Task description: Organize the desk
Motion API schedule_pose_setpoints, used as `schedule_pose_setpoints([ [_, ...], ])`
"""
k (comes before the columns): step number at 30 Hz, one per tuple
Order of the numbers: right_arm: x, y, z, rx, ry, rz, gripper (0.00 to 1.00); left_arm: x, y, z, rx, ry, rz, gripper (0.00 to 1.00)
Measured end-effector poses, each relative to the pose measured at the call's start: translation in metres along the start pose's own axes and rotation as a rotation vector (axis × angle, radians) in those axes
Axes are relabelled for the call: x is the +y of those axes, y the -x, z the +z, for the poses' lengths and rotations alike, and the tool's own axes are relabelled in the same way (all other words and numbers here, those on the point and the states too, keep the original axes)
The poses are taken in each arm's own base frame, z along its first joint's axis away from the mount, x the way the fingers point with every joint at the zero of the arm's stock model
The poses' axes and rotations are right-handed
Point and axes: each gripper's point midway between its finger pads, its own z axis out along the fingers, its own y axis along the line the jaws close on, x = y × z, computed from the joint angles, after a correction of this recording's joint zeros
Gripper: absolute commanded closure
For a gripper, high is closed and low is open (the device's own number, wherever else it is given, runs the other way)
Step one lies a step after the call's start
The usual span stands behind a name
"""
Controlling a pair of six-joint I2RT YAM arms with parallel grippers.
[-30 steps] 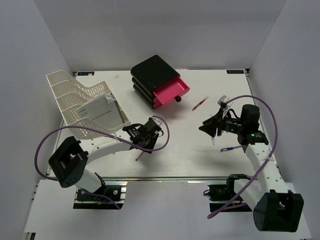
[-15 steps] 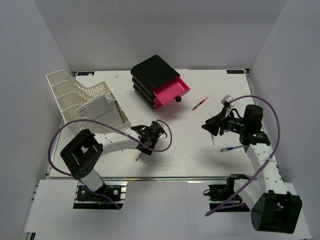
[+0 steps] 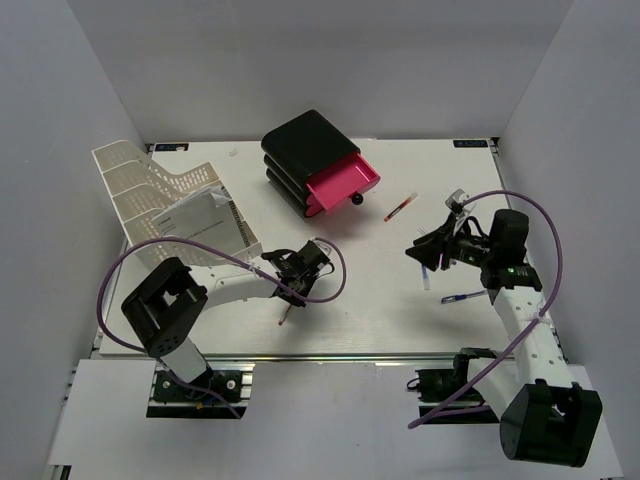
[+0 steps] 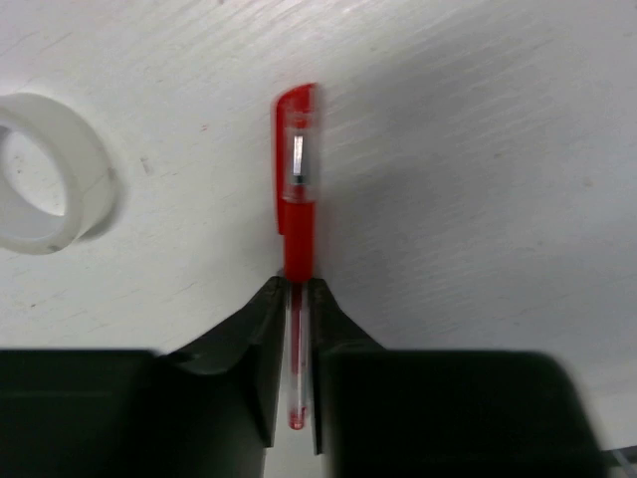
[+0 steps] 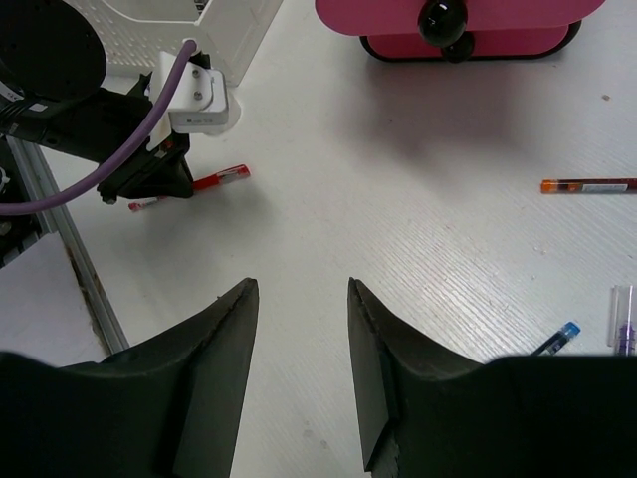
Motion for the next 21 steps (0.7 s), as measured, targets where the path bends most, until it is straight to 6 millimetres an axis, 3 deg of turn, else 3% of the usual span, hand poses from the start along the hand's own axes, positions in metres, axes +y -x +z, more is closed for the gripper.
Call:
schedule_pose_setpoints([
  [6,-0.001,0.001,-0.002,-0.005,-0.003,0.003,0.53,-0.003,0.001,0.000,-0.004,-0.024,0.004,1.00],
  [11,-0.003,0.001,-0.003,-0.008,-0.007,0.006,0.51,-0.009,-0.003,-0.008,0.026,-0.056,0.034,1.00],
  [14,-0.004,0.001,-0.004,-0.011,-0.009,0.008,0.49,-0.016,0.005,-0.026,0.016,-0.107,0.056,1.00],
  [17,-0.005,0.002,-0.005,-0.013,-0.012,0.009,0.54,-0.025,0.037,-0.062,-0.085,-0.181,0.060,1.00],
  [21,-0.005,0.002,-0.006,-0.015,-0.014,0.020,0.83,-0.034,0.101,-0.130,-0.324,-0.280,0.052,1.00],
])
